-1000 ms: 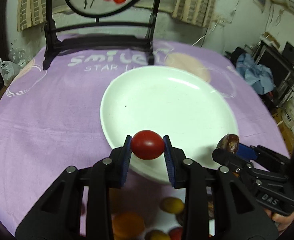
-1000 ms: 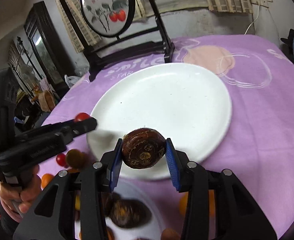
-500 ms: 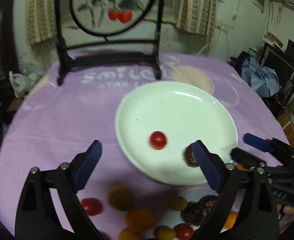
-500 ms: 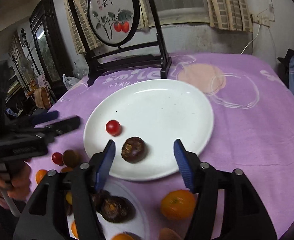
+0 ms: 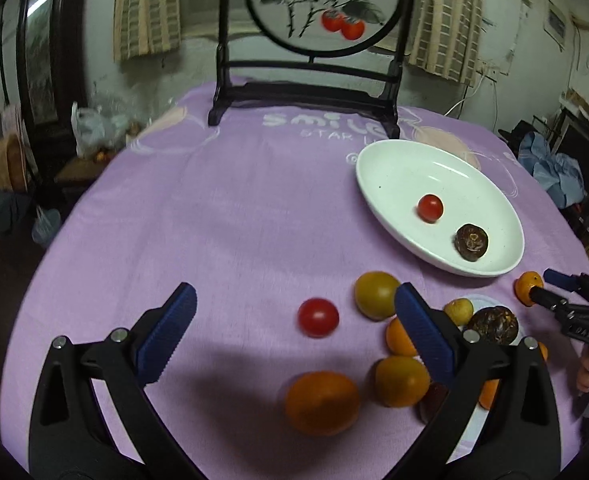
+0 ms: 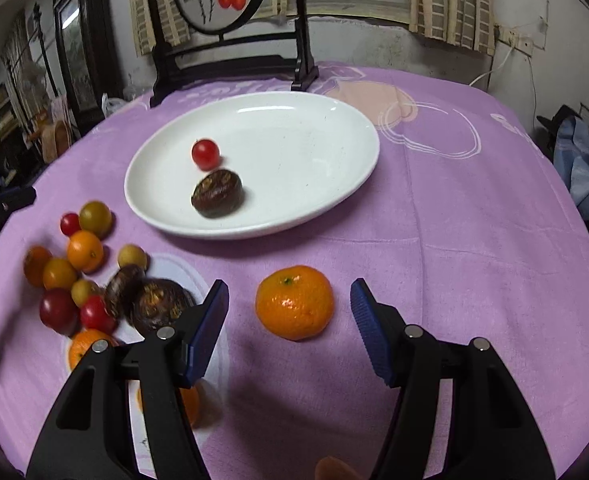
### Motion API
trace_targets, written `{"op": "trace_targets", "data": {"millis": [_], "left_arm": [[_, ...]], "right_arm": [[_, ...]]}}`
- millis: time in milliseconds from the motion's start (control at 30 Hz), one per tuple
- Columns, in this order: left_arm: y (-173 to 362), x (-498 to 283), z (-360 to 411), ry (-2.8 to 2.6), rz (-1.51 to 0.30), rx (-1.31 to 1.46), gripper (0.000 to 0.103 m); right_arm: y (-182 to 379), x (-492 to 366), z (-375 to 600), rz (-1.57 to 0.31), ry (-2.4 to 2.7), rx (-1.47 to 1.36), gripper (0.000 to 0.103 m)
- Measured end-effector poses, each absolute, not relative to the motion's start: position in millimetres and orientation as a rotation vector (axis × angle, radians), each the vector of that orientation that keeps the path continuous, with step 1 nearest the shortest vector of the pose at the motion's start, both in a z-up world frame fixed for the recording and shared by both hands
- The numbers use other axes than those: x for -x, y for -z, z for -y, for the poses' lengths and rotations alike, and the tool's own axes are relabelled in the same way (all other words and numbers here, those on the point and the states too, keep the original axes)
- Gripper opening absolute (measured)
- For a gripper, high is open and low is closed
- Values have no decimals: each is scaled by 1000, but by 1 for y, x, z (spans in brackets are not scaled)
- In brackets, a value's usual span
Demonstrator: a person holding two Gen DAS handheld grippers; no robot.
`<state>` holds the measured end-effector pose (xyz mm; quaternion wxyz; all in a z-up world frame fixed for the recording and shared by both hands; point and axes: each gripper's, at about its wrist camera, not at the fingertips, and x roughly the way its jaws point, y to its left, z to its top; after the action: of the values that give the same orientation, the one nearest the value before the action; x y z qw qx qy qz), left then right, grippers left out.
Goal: Organize fruits
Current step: 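Grasp an orange tangerine with the right tool while the left tool grasps an orange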
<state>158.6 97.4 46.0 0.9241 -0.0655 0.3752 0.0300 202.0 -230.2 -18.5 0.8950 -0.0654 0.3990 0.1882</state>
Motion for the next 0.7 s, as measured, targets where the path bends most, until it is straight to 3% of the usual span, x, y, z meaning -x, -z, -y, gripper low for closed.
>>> {"op": "trace_targets", "data": {"millis": [433, 500, 567, 700], "left_arm": [[-35, -136, -107, -81, -773, 110, 101], [-34, -133, -108, -76, -775, 107, 101], [-32, -130, -109, -63, -778, 101, 101], [-29, -125, -106, -31, -782, 79, 101]], "right_arm": [[32, -205, 226, -858, -373, 171, 63], [33, -205, 226, -860, -374, 171, 59], [33, -205, 226, -860, -371, 172, 49], [31, -205, 231, -859, -367, 149, 44]]}}
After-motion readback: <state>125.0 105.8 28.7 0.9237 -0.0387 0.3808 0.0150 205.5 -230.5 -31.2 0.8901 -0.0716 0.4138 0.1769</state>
